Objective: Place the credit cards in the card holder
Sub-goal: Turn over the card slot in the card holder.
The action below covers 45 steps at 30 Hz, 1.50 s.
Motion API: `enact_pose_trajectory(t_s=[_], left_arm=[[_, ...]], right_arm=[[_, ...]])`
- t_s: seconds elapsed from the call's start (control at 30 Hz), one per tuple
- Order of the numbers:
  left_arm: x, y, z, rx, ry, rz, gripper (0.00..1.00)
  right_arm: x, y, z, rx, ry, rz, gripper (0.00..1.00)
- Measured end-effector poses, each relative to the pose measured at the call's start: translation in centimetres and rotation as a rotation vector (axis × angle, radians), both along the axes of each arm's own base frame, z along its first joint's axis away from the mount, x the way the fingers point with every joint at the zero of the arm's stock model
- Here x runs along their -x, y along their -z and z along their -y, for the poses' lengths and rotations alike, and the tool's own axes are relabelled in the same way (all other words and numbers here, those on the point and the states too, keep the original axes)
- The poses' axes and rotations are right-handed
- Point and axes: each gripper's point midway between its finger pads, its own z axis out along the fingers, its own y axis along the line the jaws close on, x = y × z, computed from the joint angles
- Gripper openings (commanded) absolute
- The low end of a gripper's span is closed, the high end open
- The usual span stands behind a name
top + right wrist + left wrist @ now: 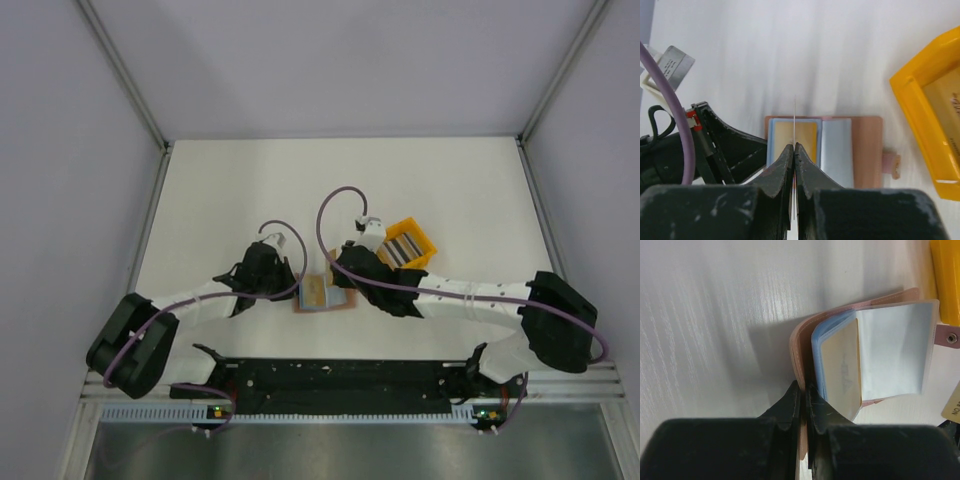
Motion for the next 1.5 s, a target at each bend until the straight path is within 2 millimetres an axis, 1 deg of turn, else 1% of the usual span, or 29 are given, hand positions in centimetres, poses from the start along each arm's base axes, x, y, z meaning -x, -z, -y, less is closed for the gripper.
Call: enact_pose_trajectory(t_s=[0.17,0.33,0.47,0.63,0.93,1.07,1.23,1.5], left_arm=[[0.3,-0.6,0.1,0.024,0.0,0.011,0.0],[0.3,-1.5,0.2,0.043,0.004,0.03,0.0],[0.4,-1.9,0.2,0.052,0.005,0.04,0.0],[0.6,-1.7,0.1,0.051,0.004,0.034,0.0],[0.8,-1.8,0.2,0.06,0.005,0.033,0.0],[0.8,-2.1,0.3,0.067,0.008,0.038,0.0],[0.8,-2.2,0.3,0.069,0.008,0.041,0.0],[0.8,-2.2,0.3,0.069,0.008,0.041,0.0]], right_arm=[[0.5,-0.1,-2.5,-0.073,-0.065,-0.011,0.0],[1.5,0.6,-3.9,-0.087,-0.12,-0.03,0.0],[2.1,1.3,-4.6,-0.082,-0.148,-0.043,0.0],[2.6,2.0,-5.1,-0.064,-0.168,-0.051,0.0],[2.7,1.5,-6.3,-0.071,-0.189,-0.042,0.0],[2.8,1.8,-6.7,-0.063,-0.195,-0.045,0.0],[3.1,2.7,-6.7,-0.03,-0.199,-0.054,0.0],[3.1,3.0,-6.5,-0.01,-0.198,-0.053,0.0]])
